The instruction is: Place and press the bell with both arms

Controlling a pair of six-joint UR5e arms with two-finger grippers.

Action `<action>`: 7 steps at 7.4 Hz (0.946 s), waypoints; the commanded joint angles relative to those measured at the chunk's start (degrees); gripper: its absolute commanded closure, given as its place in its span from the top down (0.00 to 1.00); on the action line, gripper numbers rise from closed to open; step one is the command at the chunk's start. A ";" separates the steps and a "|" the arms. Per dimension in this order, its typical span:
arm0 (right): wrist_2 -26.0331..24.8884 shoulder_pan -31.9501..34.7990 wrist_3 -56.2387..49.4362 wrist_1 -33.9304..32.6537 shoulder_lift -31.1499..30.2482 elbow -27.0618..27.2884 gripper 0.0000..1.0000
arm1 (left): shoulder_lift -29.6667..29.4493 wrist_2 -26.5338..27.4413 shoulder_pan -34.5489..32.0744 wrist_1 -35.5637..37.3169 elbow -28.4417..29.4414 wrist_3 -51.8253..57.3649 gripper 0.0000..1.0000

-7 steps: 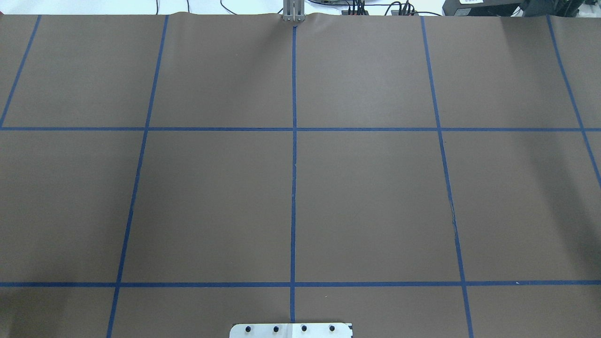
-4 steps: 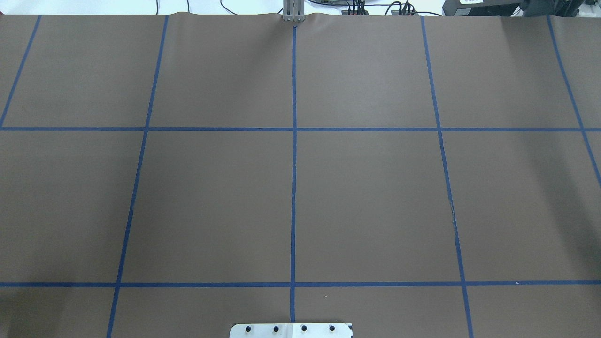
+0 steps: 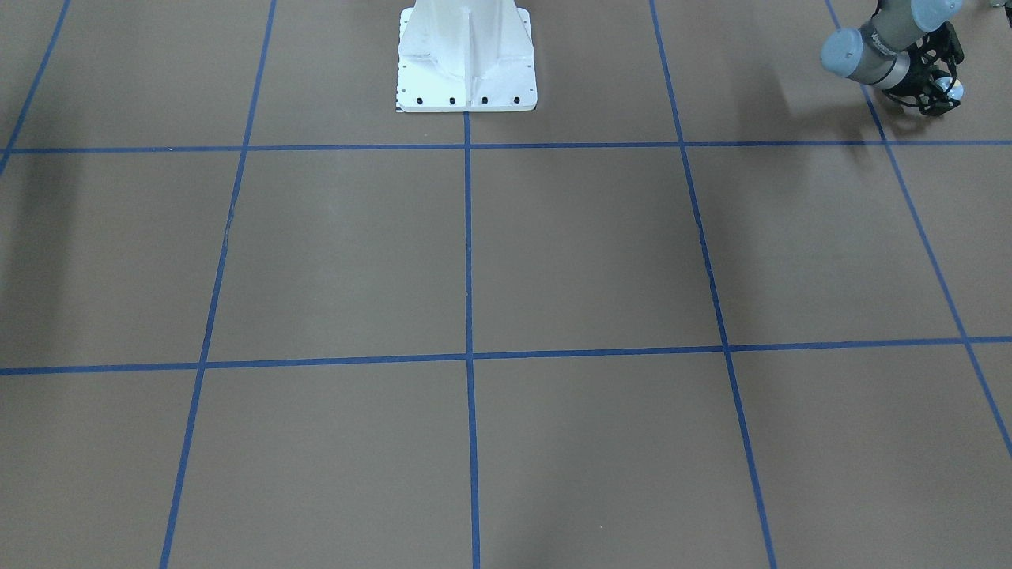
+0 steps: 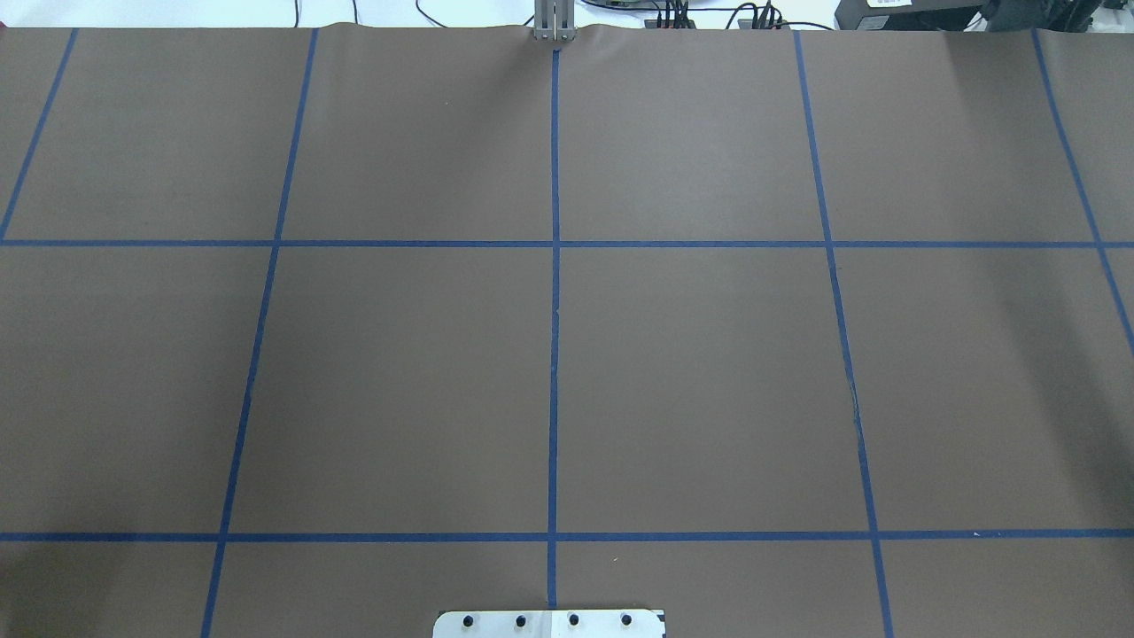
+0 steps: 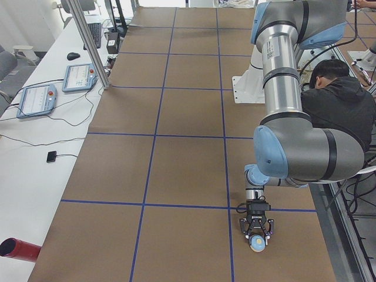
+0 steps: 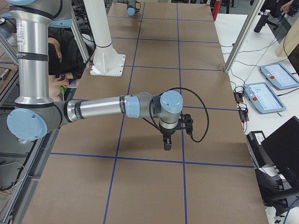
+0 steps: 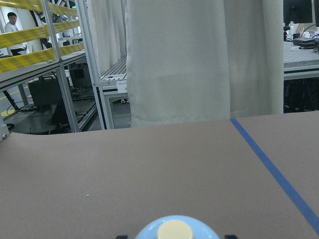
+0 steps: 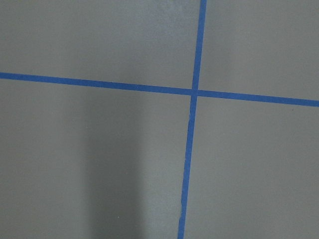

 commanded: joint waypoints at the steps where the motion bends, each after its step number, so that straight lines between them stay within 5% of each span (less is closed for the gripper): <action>1: 0.00 0.00 0.07 -0.09 0.00 -0.08 1.00 | 5.42 0.00 0.19 -0.34 -4.63 0.61 0.00; 4: 0.09 0.00 0.15 -0.09 0.00 0.10 1.00 | 16.86 -0.18 -0.42 0.44 -22.55 8.93 0.00; 7: -0.09 0.00 0.24 -0.09 -0.18 0.01 1.00 | 15.67 -3.60 -8.39 9.73 -31.98 22.79 0.00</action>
